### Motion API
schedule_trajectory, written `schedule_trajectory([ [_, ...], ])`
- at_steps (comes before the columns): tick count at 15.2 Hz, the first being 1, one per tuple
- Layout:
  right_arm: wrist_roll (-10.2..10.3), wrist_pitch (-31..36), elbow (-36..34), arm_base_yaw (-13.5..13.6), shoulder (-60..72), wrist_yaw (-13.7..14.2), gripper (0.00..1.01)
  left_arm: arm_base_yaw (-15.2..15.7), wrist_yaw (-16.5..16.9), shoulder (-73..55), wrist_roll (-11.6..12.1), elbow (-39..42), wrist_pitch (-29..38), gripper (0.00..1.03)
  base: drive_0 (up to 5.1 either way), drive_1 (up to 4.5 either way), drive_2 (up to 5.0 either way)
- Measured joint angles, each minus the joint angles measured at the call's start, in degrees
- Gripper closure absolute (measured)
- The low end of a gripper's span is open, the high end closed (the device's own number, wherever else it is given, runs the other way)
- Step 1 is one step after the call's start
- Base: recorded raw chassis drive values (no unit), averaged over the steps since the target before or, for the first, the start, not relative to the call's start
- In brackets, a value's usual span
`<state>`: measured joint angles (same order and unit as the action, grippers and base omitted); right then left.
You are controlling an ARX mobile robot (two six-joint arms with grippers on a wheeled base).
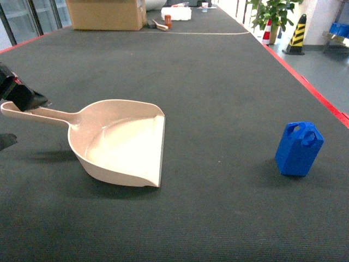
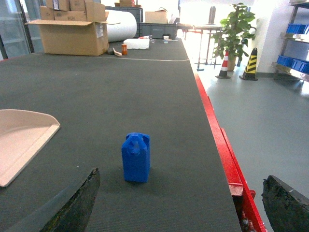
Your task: Place part in tray to right shelf
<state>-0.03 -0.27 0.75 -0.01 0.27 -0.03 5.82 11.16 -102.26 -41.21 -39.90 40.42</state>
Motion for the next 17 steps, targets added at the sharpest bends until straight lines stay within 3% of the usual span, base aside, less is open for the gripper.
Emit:
schedule_trajectory([
  [2, 0.0, 0.0, 0.0, 0.0, 0.0, 0.0, 0.03, 0.5, -3.5, -0.5, -6.7, -0.3, 2.6, 0.05, 0.0, 0.0, 0.0],
  [4, 0.0, 0.0, 0.0, 0.0, 0.0, 0.0, 0.03, 1.3, -3.9, -4.1, -9.0, -3.9, 2.2, 0.05, 0.0, 0.0, 0.0],
  [8, 0.0, 0.0, 0.0, 0.0, 0.0, 0.0, 0.03, 2.2, -2.5, -12.9, -12.6, -13.4, 0.5, 0.05, 0.0, 0.0, 0.0],
  [13, 0.0, 0.0, 0.0, 0.0, 0.0, 0.0, 0.03, 1.4, -1.2, -19.4, -14.5, -20.9, -1.5, 0.05, 0.0, 0.0, 0.0],
  [17, 0.0, 0.0, 0.0, 0.0, 0.0, 0.0, 0.03, 1.2, 1.1, -22.1, -16.0, -23.0, 0.4, 0.45, 0.0, 0.0, 0.0],
])
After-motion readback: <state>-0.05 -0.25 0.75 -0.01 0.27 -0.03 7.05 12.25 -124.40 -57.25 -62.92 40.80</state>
